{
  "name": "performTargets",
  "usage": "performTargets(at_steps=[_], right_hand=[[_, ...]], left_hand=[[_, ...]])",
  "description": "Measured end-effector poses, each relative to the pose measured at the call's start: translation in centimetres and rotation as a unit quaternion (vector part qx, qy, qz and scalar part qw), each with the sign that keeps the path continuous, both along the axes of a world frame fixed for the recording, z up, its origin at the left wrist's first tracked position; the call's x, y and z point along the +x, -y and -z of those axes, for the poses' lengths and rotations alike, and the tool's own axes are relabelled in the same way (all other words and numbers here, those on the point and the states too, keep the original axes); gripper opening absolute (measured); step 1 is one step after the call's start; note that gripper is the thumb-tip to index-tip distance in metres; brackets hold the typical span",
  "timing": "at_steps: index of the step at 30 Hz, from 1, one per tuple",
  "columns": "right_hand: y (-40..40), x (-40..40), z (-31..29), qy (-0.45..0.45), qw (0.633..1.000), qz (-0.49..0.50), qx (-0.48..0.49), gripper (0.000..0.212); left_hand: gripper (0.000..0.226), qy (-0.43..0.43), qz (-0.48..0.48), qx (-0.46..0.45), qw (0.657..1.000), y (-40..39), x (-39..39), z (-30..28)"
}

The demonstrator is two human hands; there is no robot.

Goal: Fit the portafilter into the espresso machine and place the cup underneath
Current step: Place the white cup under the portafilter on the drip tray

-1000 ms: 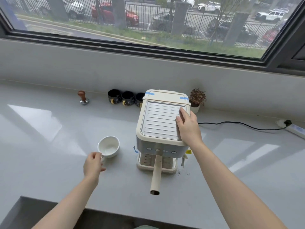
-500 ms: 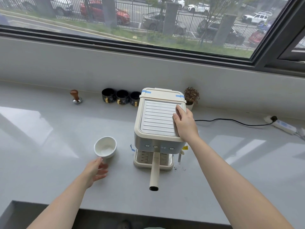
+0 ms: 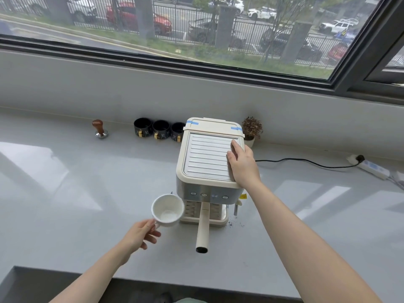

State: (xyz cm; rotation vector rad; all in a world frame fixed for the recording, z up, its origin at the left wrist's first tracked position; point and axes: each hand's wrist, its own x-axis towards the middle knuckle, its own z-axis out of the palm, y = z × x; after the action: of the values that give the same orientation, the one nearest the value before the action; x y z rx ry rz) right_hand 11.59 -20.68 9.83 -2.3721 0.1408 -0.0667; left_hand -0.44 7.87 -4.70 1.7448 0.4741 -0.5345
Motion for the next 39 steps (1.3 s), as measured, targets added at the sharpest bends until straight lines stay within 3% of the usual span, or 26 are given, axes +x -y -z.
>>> performTargets(at_steps=[18,30,36,39], right_hand=[[0.1,-0.3,-0.4,0.013,0.999,-0.003,0.032,0.045],[0.4,0.0,-0.1,0.015,0.999,0.002,0.031,0.046],[0.4,0.1,0.2,0.019,0.999,0.003,0.041,0.048],[0.4,0.1,0.2,0.023,0.999,0.006,0.037,0.047]], left_hand=[[0.031,-0.008,0.135,0.006,0.991,7.9,4.6,-0.3],[0.031,0.001,0.155,0.072,0.985,8.9,6.4,0.1],[0.024,0.041,0.115,0.099,0.988,8.5,6.1,0.1],[0.017,0.072,0.031,0.095,0.992,7.8,5.8,-1.2]])
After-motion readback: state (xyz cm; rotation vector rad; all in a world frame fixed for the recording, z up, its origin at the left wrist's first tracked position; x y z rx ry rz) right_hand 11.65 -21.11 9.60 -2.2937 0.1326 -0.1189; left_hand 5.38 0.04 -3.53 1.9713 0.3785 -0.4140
